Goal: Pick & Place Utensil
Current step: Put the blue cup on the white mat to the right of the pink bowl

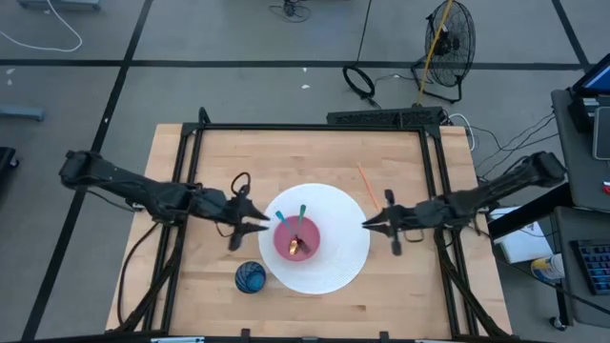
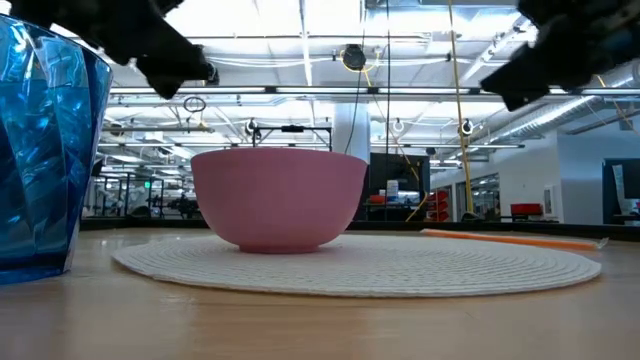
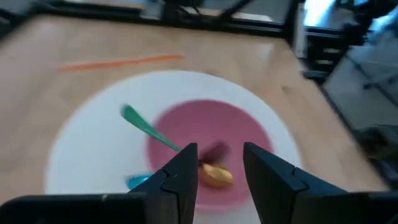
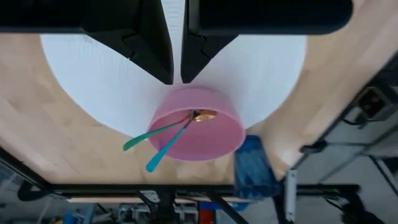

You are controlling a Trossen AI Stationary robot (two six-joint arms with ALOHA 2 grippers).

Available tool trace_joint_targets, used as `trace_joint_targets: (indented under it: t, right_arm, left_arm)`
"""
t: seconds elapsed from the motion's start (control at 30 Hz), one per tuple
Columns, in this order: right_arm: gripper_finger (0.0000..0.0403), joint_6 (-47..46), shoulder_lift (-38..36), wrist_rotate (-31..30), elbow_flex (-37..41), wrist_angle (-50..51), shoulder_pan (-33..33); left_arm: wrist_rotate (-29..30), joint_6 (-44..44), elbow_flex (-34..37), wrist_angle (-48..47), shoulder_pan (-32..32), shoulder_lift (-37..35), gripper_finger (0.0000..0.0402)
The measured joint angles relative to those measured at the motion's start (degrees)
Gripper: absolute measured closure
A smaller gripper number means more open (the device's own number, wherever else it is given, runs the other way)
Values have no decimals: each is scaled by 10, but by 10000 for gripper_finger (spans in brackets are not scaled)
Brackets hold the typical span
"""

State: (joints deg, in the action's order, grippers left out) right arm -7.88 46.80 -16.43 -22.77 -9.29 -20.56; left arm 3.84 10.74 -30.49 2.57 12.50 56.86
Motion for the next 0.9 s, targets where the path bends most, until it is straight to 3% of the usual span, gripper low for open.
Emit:
trace_joint_targets:
  t: [0.3,0.5,0.73,0.9]
  right_arm:
    - [371,14,-83,2,84,-42,-39]
    - [325,3,-82,0,96,-42,-39]
    - [259,-7,-82,0,96,-55,-39]
    - [235,-5,-82,0,96,-68,-39]
  left_arm:
    - [24,71,-61,-172,88,-9,268]
    - [52,146,-112,-257,154,2,268]
    - [50,240,-117,-271,187,31,268]
    - [6,287,-117,-265,187,83,268]
